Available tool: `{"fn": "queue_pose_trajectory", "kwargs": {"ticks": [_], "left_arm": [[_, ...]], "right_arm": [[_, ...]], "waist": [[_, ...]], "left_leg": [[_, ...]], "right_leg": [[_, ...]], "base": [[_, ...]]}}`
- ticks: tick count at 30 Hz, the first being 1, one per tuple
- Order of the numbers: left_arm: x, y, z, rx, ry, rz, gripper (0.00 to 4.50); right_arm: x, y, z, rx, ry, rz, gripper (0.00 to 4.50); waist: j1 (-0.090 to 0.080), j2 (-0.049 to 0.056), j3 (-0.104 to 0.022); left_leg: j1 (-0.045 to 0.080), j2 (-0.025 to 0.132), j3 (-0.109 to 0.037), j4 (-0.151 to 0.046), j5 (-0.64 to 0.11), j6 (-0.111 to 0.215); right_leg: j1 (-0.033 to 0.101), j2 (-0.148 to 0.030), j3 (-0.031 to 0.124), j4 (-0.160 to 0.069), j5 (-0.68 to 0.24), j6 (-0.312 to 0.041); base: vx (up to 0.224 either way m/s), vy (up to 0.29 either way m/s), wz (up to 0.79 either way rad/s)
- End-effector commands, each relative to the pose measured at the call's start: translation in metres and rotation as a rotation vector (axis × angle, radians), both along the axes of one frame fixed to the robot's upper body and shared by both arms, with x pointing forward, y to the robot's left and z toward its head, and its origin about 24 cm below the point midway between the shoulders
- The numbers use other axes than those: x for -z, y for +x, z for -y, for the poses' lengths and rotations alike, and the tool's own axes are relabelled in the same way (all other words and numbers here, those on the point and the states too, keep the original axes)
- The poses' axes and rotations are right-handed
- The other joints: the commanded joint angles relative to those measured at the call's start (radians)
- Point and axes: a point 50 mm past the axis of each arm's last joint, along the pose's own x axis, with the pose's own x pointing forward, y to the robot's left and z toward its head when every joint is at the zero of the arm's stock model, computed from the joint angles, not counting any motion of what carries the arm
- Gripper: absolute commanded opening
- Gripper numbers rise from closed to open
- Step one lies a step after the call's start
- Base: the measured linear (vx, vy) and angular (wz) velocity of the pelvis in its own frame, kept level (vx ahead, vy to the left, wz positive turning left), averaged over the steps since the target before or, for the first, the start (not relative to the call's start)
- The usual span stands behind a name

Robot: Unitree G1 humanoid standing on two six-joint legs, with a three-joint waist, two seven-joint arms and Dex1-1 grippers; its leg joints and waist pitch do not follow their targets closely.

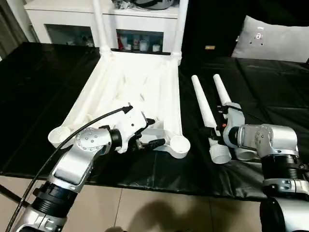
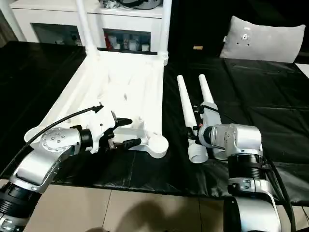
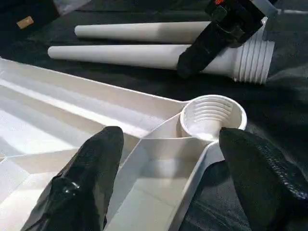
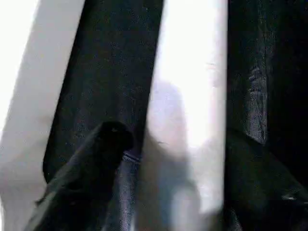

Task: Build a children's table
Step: Pick table leg

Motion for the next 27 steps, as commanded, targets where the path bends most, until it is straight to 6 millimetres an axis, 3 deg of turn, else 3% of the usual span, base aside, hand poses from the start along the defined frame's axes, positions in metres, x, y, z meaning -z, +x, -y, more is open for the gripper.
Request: {"fn": "queue_pose_trajectory", "kwargs": {"ticks": [1, 13, 22, 27], "left_arm": [[-0.004, 0.0, 0.003, 0.016, 0.012, 0.017, 3.61], [-0.004, 0.0, 0.002, 0.011, 0.016, 0.019, 3.61], [-0.005, 0.0, 0.002, 0.012, 0.012, 0.02, 3.61], [-0.007, 0.002, 0.003, 0.002, 0.004, 0.038, 3.61]], "right_arm": [[0.005, -0.003, 0.0, 0.003, 0.008, -0.019, 2.9], [0.007, -0.002, -0.002, 0.002, 0.006, -0.009, 2.0], [0.0, 0.001, 0.002, 0.08, 0.048, 0.059, 1.9], [-0.011, 0.006, 0.003, 0.112, 0.11, 0.126, 1.89]], "waist": [[-0.002, -0.003, -0.071], [-0.002, -0.003, -0.07], [-0.002, 0.001, -0.07], [-0.002, 0.002, -0.072]], "left_leg": [[-0.001, 0.027, -0.002, -0.065, -0.077, -0.01], [-0.001, 0.026, -0.002, -0.065, -0.082, -0.009], [0.001, 0.026, -0.003, -0.067, -0.101, -0.02], [-0.001, 0.026, -0.003, -0.066, -0.083, -0.016]], "right_leg": [[0.062, -0.054, 0.056, -0.067, -0.198, -0.151], [0.062, -0.054, 0.056, -0.068, -0.207, -0.149], [0.06, -0.053, 0.055, -0.072, -0.231, -0.138], [0.062, -0.052, 0.055, -0.066, -0.185, -0.149]], "base": [[0.0, 0.0, 0.0], [0.0, 0.0, 0.0], [0.0, 0.0, 0.0], [0.0, 0.0, 0.0]]}}
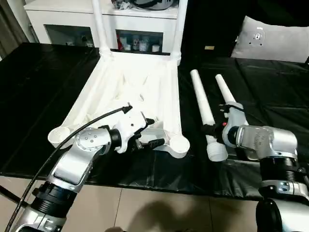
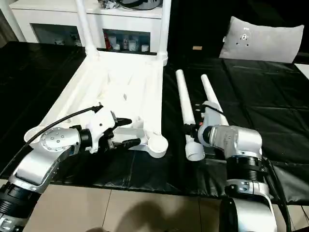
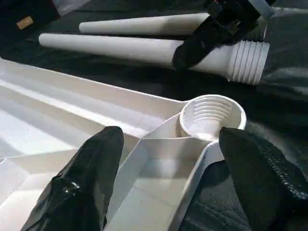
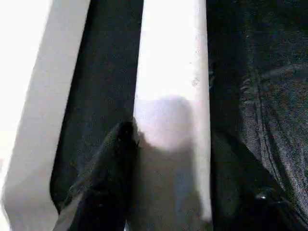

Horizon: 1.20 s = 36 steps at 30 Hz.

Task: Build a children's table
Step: Pick table leg

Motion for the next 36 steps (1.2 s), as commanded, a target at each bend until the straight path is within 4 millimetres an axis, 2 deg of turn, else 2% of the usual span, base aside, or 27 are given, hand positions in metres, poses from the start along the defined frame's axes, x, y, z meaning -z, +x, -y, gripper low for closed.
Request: {"fn": "queue_pose_trajectory", "kwargs": {"ticks": [1, 3, 5, 7, 11, 12, 13, 15, 16, 18, 23, 24, 25, 28, 36], "left_arm": [[-0.01, 0.004, 0.004, -0.008, -0.024, 0.045, 3.61], [-0.018, 0.009, 0.006, -0.047, -0.081, 0.062, 3.61], [-0.024, 0.015, 0.007, -0.089, -0.127, 0.083, 3.61], [-0.033, 0.024, 0.009, -0.161, -0.217, 0.078, 3.61], [-0.043, 0.035, 0.011, -0.234, -0.318, 0.062, 3.96], [-0.049, 0.039, 0.013, -0.268, -0.401, 0.032, 3.96], [-0.059, 0.043, 0.017, -0.297, -0.532, -0.013, 4.16], [-0.065, 0.045, 0.02, -0.303, -0.62, -0.045, 4.16], [-0.068, 0.046, 0.021, -0.31, -0.674, -0.081, 4.37], [-0.073, 0.049, 0.024, -0.328, -0.769, -0.152, 4.4], [-0.085, 0.055, 0.037, -0.329, -1.012, -0.36, 4.5], [-0.085, 0.055, 0.037, -0.327, -1.016, -0.363, 4.5], [-0.088, 0.055, 0.041, -0.312, -1.053, -0.394, 4.5], [-0.093, 0.054, 0.046, -0.284, -1.111, -0.427, 4.5], [-0.095, 0.047, 0.058, -0.245, -1.085, -0.469, 4.5]], "right_arm": [[-0.021, 0.007, -0.001, 0.018, 0.057, 0.153, 1.89], [-0.039, 0.013, -0.005, 0.02, 0.116, 0.306, 1.88], [-0.051, 0.015, -0.007, 0.013, 0.159, 0.414, 1.88], [-0.061, 0.015, -0.012, -0.029, 0.21, 0.494, 1.88], [-0.065, 0.012, -0.017, -0.071, 0.267, 0.536, 1.88], [-0.066, 0.009, -0.021, -0.099, 0.301, 0.559, 1.88], [-0.069, 0.004, -0.028, -0.15, 0.375, 0.602, 1.88], [-0.072, 0.0, -0.034, -0.189, 0.443, 0.632, 1.88], [-0.074, -0.003, -0.037, -0.217, 0.48, 0.646, 1.88], [-0.076, -0.008, -0.041, -0.268, 0.533, 0.666, 1.88], [-0.079, -0.02, -0.054, -0.415, 0.638, 0.686, 1.88], [-0.079, -0.02, -0.054, -0.417, 0.638, 0.687, 1.88], [-0.079, -0.022, -0.056, -0.437, 0.641, 0.688, 1.88], [-0.078, -0.024, -0.059, -0.455, 0.646, 0.687, 1.88], [-0.078, -0.027, -0.065, -0.51, 0.611, 0.686, 1.88]], "waist": [[-0.001, 0.003, -0.073], [0.0, 0.004, -0.075], [0.0, 0.004, -0.074], [0.002, 0.011, -0.074], [0.004, 0.006, -0.073], [0.004, 0.006, -0.073], [0.007, 0.007, -0.075], [0.011, 0.004, -0.077], [0.011, 0.005, -0.078], [0.012, 0.003, -0.076], [0.019, -0.009, -0.072], [0.02, -0.006, -0.073], [0.019, -0.012, -0.071], [0.026, -0.009, -0.072], [0.032, -0.01, -0.072]], "left_leg": [[-0.002, 0.026, -0.002, -0.065, -0.083, -0.012], [-0.002, 0.027, -0.003, -0.064, -0.064, -0.007], [-0.003, 0.027, -0.001, -0.064, -0.083, 0.002], [-0.002, 0.026, -0.003, -0.064, -0.084, 0.005], [-0.004, 0.025, -0.004, -0.064, -0.089, 0.015], [-0.005, 0.023, 0.0, -0.061, -0.087, 0.016], [-0.006, 0.024, -0.003, -0.061, -0.082, 0.019], [-0.008, 0.027, -0.005, -0.06, -0.075, 0.036], [-0.009, 0.026, -0.004, -0.059, -0.068, 0.043], [-0.011, 0.025, -0.003, -0.057, -0.066, 0.05], [-0.013, 0.02, -0.002, -0.057, -0.073, 0.068], [-0.012, 0.021, -0.004, -0.058, -0.075, 0.064], [-0.012, 0.021, -0.002, -0.058, -0.079, 0.061], [-0.013, 0.022, -0.003, -0.059, -0.065, 0.057], [-0.014, 0.024, -0.005, -0.061, -0.051, 0.052]], "right_leg": [[0.063, -0.054, 0.056, -0.064, -0.174, -0.151], [0.064, -0.053, 0.056, -0.06, -0.138, -0.158], [0.064, -0.054, 0.055, -0.063, -0.139, -0.165], [0.065, -0.053, 0.054, -0.062, -0.141, -0.169], [0.067, -0.052, 0.053, -0.067, -0.159, -0.168], [0.067, -0.052, 0.053, -0.068, -0.155, -0.172], [0.069, -0.054, 0.053, -0.067, -0.145, -0.178], [0.071, -0.057, 0.051, -0.066, -0.126, -0.192], [0.071, -0.055, 0.05, -0.064, -0.115, -0.2], [0.072, -0.055, 0.05, -0.063, -0.104, -0.212], [0.073, -0.053, 0.046, -0.078, -0.182, -0.186], [0.072, -0.055, 0.045, -0.08, -0.206, -0.172], [0.07, -0.054, 0.045, -0.084, -0.228, -0.157], [0.07, -0.054, 0.045, -0.085, -0.234, -0.137], [0.069, -0.054, 0.045, -0.084, -0.217, -0.114]], "base": [[0.0, 0.0, 0.0], [0.0, 0.0, 0.0], [0.0, 0.0, 0.0], [0.0, 0.0, 0.0], [0.0, 0.0, 0.0], [0.0, 0.0, 0.0], [0.0, 0.0, 0.0], [0.0, 0.0, 0.0], [0.0, 0.0, 0.0], [0.0, 0.0, 0.0], [0.0, 0.0, 0.0], [0.0, 0.0, 0.0], [0.0, 0.0, 0.0], [0.0, 0.0, 0.0], [0.0, 0.0, 0.0]]}}
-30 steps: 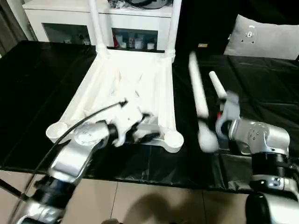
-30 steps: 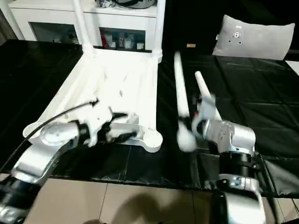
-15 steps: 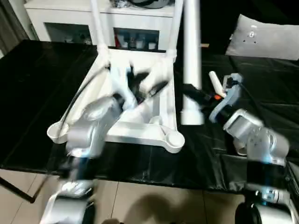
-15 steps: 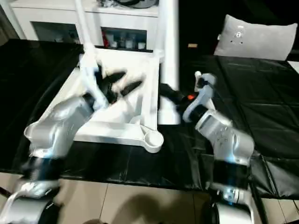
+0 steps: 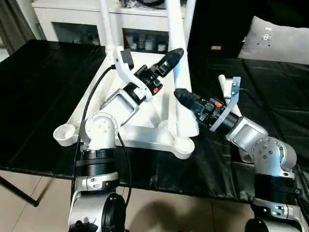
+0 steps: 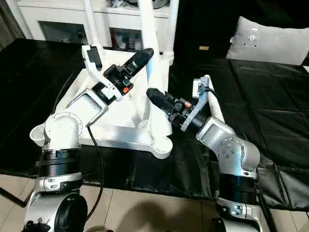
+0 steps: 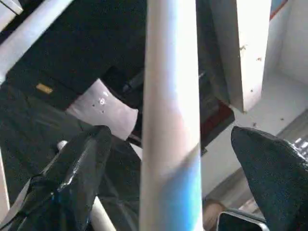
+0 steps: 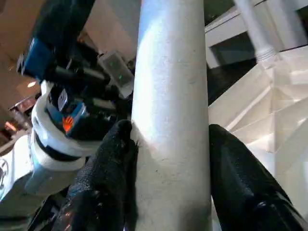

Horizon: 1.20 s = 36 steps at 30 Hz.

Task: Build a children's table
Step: Pick table leg

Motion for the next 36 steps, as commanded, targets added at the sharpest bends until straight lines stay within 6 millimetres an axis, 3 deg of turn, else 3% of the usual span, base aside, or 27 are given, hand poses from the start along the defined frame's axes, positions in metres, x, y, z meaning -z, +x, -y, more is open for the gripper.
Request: {"fn": "queue_pose_trajectory", "kwargs": {"ticks": [1, 2, 6, 8, 13, 20, 26, 30, 31, 36], "left_arm": [[-0.005, -0.003, 0.009, 0.021, 0.028, 0.013, 4.5], [-0.005, -0.004, 0.01, 0.02, 0.032, 0.015, 4.21], [-0.006, -0.004, 0.013, -0.051, 0.105, 0.034, 4.11], [-0.005, -0.003, 0.014, -0.092, 0.153, 0.044, 3.72], [-0.007, 0.0, 0.017, -0.197, 0.232, 0.077, 3.63], [-0.011, -0.003, 0.027, -0.236, 0.219, 0.122, 2.99], [-0.01, -0.005, 0.028, -0.247, 0.236, 0.136, 2.55], [-0.008, -0.006, 0.029, -0.253, 0.241, 0.141, 2.44], [-0.008, -0.006, 0.029, -0.253, 0.241, 0.141, 2.15], [-0.007, -0.007, 0.03, -0.253, 0.247, 0.14, 1.89]], "right_arm": [[-0.006, -0.002, -0.003, -0.011, -0.028, 0.061, 1.88], [-0.006, -0.003, -0.004, -0.011, -0.036, 0.066, 1.88], [-0.004, -0.002, -0.009, 0.013, -0.126, 0.099, 1.88], [-0.003, -0.001, -0.011, 0.046, -0.184, 0.132, 1.88], [-0.003, 0.006, -0.017, 0.175, -0.278, 0.228, 1.88], [-0.003, 0.004, -0.029, 0.17, -0.265, 0.289, 1.88], [0.001, 0.003, -0.032, 0.172, -0.282, 0.313, 1.88], [0.002, 0.003, -0.033, 0.18, -0.285, 0.325, 1.88], [0.002, 0.003, -0.033, 0.18, -0.285, 0.325, 1.88], [0.001, 0.004, -0.033, 0.182, -0.286, 0.333, 1.88]], "waist": [[0.004, -0.011, -0.072], [0.003, -0.011, -0.072], [0.002, -0.011, -0.071], [0.002, -0.012, -0.07], [-0.001, -0.012, -0.069], [-0.004, -0.01, -0.071], [-0.004, -0.009, -0.069], [-0.005, -0.009, -0.07], [-0.006, -0.009, -0.07], [-0.007, -0.01, -0.07]], "left_leg": [[-0.007, 0.025, -0.004, -0.061, -0.056, 0.039], [-0.007, 0.025, -0.004, -0.061, -0.058, 0.038], [-0.008, 0.027, -0.007, -0.063, -0.063, 0.026], [-0.008, 0.026, -0.006, -0.063, -0.067, 0.022], [-0.009, 0.026, -0.007, -0.065, -0.075, 0.014], [-0.008, 0.027, -0.007, -0.064, -0.076, 0.035], [-0.009, 0.026, -0.006, -0.064, -0.093, 0.034], [-0.009, 0.027, -0.007, -0.064, -0.093, 0.034], [-0.009, 0.027, -0.007, -0.064, -0.09, 0.034], [-0.009, 0.027, -0.006, -0.063, -0.086, 0.041]], "right_leg": [[0.069, -0.054, 0.049, -0.079, -0.22, -0.108], [0.069, -0.053, 0.049, -0.079, -0.222, -0.106], [0.069, -0.054, 0.049, -0.081, -0.229, -0.093], [0.069, -0.054, 0.05, -0.083, -0.237, -0.08], [0.065, -0.054, 0.05, -0.085, -0.256, -0.061], [0.068, -0.052, 0.052, -0.075, -0.181, -0.107], [0.067, -0.054, 0.052, -0.08, -0.222, -0.098], [0.068, -0.053, 0.052, -0.077, -0.199, -0.105], [0.068, -0.053, 0.052, -0.076, -0.194, -0.109], [0.068, -0.053, 0.052, -0.076, -0.193, -0.11]], "base": [[0.0, 0.0, 0.0], [0.0, 0.0, 0.0], [0.0, 0.0, 0.0], [0.0, 0.0, 0.0], [0.0, 0.0, 0.0], [0.0, 0.0, 0.0], [0.0, 0.0, 0.0], [0.0, 0.0, 0.0], [0.0, 0.0, 0.0], [0.0, 0.0, 0.0]]}}
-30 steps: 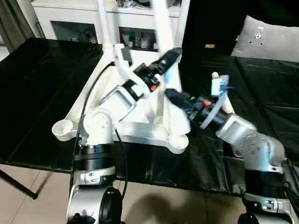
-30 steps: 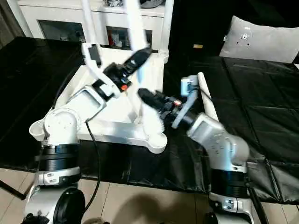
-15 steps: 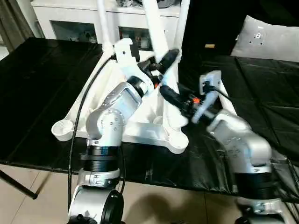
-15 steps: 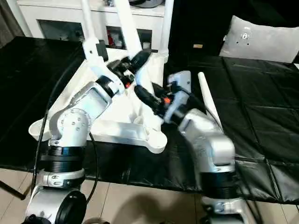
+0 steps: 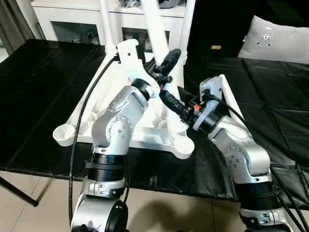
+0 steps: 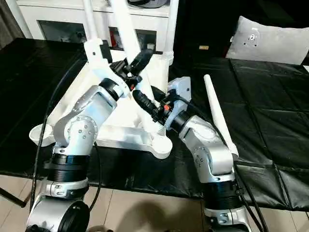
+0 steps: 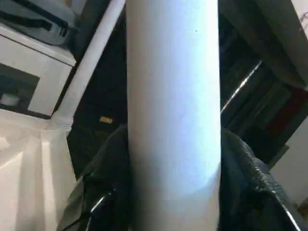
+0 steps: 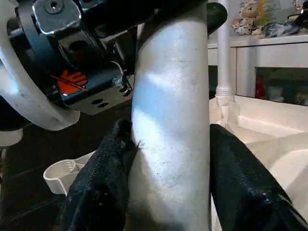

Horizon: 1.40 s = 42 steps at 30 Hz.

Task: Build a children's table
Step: Pick table leg

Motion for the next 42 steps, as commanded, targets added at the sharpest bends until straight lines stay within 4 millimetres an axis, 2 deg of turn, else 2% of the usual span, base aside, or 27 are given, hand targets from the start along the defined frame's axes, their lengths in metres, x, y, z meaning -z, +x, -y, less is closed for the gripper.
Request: {"fn": "queue_pose_trajectory", "kwargs": {"ticks": [1, 6, 8, 10, 11, 12, 13, 16, 18, 23, 28, 31, 33, 34, 36, 38, 41, 42], "left_arm": [[0.001, -0.006, 0.014, 0.032, -0.015, -0.002, 1.86], [0.002, -0.006, 0.014, 0.026, -0.013, -0.005, 1.84], [0.002, -0.005, 0.013, 0.018, -0.009, -0.009, 1.84], [0.003, -0.003, 0.009, 0.001, -0.002, -0.014, 1.84], [0.003, -0.002, 0.007, -0.004, 0.003, -0.015, 1.84], [0.003, -0.001, 0.005, -0.006, 0.011, -0.015, 1.84], [0.003, 0.0, 0.004, -0.007, 0.021, -0.012, 1.84], [0.004, 0.002, -0.002, 0.022, 0.049, -0.009, 1.83], [0.005, 0.003, -0.004, 0.051, 0.064, -0.008, 1.83], [0.004, 0.002, -0.01, 0.154, 0.081, -0.001, 1.83], [-0.006, 0.001, -0.019, 0.287, 0.054, 0.034, 1.83], [-0.009, -0.001, -0.021, 0.356, 0.071, 0.058, 1.83], [-0.011, -0.005, -0.02, 0.416, 0.089, 0.09, 1.83], [-0.014, -0.011, -0.016, 0.502, 0.12, 0.14, 1.83], [-0.014, -0.012, -0.016, 0.509, 0.122, 0.144, 1.83], [-0.021, -0.026, -0.01, 0.652, 0.129, 0.233, 1.83], [-0.023, -0.034, -0.006, 0.736, 0.131, 0.279, 1.83], [-0.024, -0.035, -0.005, 0.744, 0.133, 0.286, 1.83]], "right_arm": [[-0.002, 0.0, 0.0, 0.004, -0.002, 0.021, 1.88], [-0.002, 0.002, 0.001, 0.021, -0.025, 0.036, 1.88], [-0.001, 0.005, 0.002, 0.071, -0.087, 0.06, 1.88], [0.003, 0.005, 0.001, 0.035, -0.092, 0.031, 1.88], [0.003, 0.005, 0.001, 0.015, -0.083, 0.013, 2.22], [0.004, 0.004, 0.001, 0.005, -0.075, -0.002, 2.22], [0.004, 0.003, 0.002, -0.009, -0.064, -0.018, 2.57], [-0.002, 0.003, 0.01, -0.017, -0.031, -0.015, 2.7], [-0.005, 0.004, 0.016, -0.023, -0.008, -0.02, 2.95], [-0.009, 0.002, 0.032, -0.085, 0.025, -0.077, 3.4], [-0.019, -0.008, 0.045, -0.245, 0.07, -0.103, 3.42], [-0.022, -0.014, 0.048, -0.318, 0.068, -0.108, 3.42], [-0.019, -0.015, 0.049, -0.335, 0.0, -0.118, 3.42], [-0.015, -0.016, 0.051, -0.347, -0.079, -0.131, 3.42], [-0.014, -0.016, 0.051, -0.348, -0.084, -0.132, 3.42], [-0.011, -0.02, 0.049, -0.415, -0.145, -0.133, 3.42], [-0.012, -0.026, 0.044, -0.5, -0.136, -0.14, 3.42], [-0.012, -0.027, 0.043, -0.513, -0.136, -0.141, 3.42]], "waist": [[-0.002, -0.009, -0.071], [-0.003, -0.009, -0.07], [-0.002, -0.011, -0.07], [-0.005, -0.013, -0.07], [-0.005, -0.012, -0.07], [-0.006, -0.015, -0.07], [-0.006, -0.015, -0.07], [-0.006, -0.015, -0.071], [-0.006, -0.016, -0.072], [-0.003, -0.016, -0.072], [0.001, -0.015, -0.072], [0.003, -0.013, -0.072], [0.003, -0.013, -0.073], [0.006, -0.013, -0.072], [0.007, -0.013, -0.072], [0.009, -0.014, -0.073], [0.008, -0.014, -0.073], [0.008, -0.017, -0.072]], "left_leg": [[-0.007, 0.027, -0.005, -0.062, -0.087, 0.041], [-0.007, 0.027, -0.005, -0.063, -0.094, 0.038], [-0.007, 0.027, -0.005, -0.063, -0.091, 0.036], [-0.008, 0.026, -0.005, -0.063, -0.09, 0.033], [-0.007, 0.025, -0.004, -0.063, -0.092, 0.036], [-0.008, 0.025, -0.004, -0.062, -0.092, 0.041], [-0.008, 0.024, -0.004, -0.062, -0.089, 0.044], [-0.008, 0.025, -0.005, -0.061, -0.071, 0.052], [-0.007, 0.025, -0.004, -0.061, -0.073, 0.059], [-0.006, 0.025, -0.004, -0.059, -0.059, 0.064], [-0.005, 0.022, -0.001, -0.057, -0.056, 0.066], [-0.007, 0.024, -0.003, -0.056, -0.049, 0.072], [-0.005, 0.025, -0.003, -0.056, -0.048, 0.068], [-0.004, 0.025, -0.002, -0.057, -0.05, 0.058], [-0.004, 0.026, -0.002, -0.057, -0.054, 0.049], [-0.005, 0.028, -0.004, -0.058, -0.053, 0.043], [-0.006, 0.028, -0.003, -0.056, -0.057, 0.054], [-0.006, 0.029, -0.002, -0.056, -0.054, 0.056]], "right_leg": [[0.069, -0.052, 0.053, -0.076, -0.198, -0.113], [0.068, -0.052, 0.052, -0.078, -0.217, -0.105], [0.067, -0.053, 0.052, -0.077, -0.217, -0.102], [0.068, -0.052, 0.052, -0.077, -0.219, -0.101], [0.069, -0.051, 0.052, -0.078, -0.22, -0.102], [0.069, -0.051, 0.053, -0.077, -0.217, -0.102], [0.07, -0.05, 0.053, -0.077, -0.213, -0.103], [0.07, -0.052, 0.053, -0.073, -0.183, -0.115], [0.07, -0.052, 0.052, -0.073, -0.193, -0.116], [0.07, -0.052, 0.052, -0.071, -0.192, -0.127], [0.071, -0.05, 0.051, -0.071, -0.197, -0.136], [0.071, -0.051, 0.051, -0.07, -0.189, -0.137], [0.071, -0.052, 0.049, -0.07, -0.195, -0.136], [0.069, -0.052, 0.05, -0.072, -0.209, -0.136], [0.069, -0.054, 0.052, -0.071, -0.216, -0.137], [0.071, -0.057, 0.052, -0.068, -0.211, -0.143], [0.072, -0.056, 0.052, -0.066, -0.192, -0.156], [0.072, -0.056, 0.053, -0.065, -0.191, -0.158]], "base": [[0.0, 0.0, 0.0], [0.0, 0.0, 0.0], [0.0, 0.0, 0.0], [0.0, 0.0, 0.0], [0.0, 0.0, 0.0], [0.0, 0.0, 0.0], [0.0, 0.0, 0.0], [0.0, 0.0, 0.0], [0.0, 0.0, 0.0], [0.0, 0.0, 0.0], [0.0, 0.0, 0.0], [0.0, 0.0, 0.0], [0.0, 0.0, 0.0], [0.0, 0.0, 0.0], [0.0, 0.0, 0.0], [0.0, 0.0, 0.0], [0.0, 0.0, 0.0], [0.0, 0.0, 0.0]]}}
